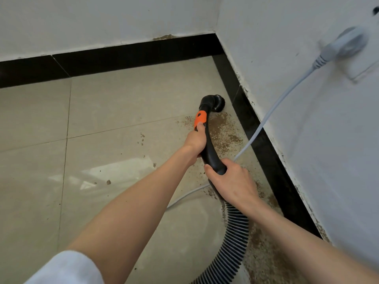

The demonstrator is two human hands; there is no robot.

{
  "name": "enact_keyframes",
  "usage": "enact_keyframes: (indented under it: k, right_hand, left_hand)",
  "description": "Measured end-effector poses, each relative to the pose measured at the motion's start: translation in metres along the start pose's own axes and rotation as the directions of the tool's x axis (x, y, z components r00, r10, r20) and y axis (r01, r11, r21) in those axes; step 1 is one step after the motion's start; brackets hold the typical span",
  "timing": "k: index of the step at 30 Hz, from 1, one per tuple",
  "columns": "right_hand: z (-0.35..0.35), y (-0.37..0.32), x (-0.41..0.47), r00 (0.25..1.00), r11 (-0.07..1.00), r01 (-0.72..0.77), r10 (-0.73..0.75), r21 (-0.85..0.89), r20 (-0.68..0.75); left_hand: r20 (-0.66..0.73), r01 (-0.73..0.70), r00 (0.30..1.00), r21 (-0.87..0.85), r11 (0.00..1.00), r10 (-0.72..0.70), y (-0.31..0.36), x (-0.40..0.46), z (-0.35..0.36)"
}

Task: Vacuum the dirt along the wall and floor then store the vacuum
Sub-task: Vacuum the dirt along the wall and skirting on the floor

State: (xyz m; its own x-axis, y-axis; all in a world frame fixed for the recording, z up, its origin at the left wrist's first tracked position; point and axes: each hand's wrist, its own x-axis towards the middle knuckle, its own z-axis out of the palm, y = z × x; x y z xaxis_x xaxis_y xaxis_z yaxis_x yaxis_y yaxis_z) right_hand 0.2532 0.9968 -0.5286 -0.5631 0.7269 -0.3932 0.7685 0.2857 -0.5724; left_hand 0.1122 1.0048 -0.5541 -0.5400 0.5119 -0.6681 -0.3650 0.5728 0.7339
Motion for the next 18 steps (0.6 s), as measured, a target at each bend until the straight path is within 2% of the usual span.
enact_keyframes:
  k: [5, 12, 18]
  right_hand:
    - [0.0, -0.003, 0.01, 0.998, 0.999, 0.032, -0.033, 0.017, 0.045]
    - [0.025, -0.041, 0.02, 0.951, 0.973, 0.179, -0.21, 0.148, 0.229]
    - [0.052, -0.059, 0.011, 0.869, 0.951, 0.24, -0.3, 0.195, 0.393]
  left_hand:
    - [-0.024, 0.001, 1.0, 0.009, 1.0, -0.001, 0.002, 0.001, -0.008]
    - [-0.32, -0.017, 0.947, -0.141, 0.99, -0.029, -0.019, -0.005, -0.081]
    - [-0.442, -0.03, 0.889, -0.31, 0.95, -0.117, -0.057, -0.033, -0.129]
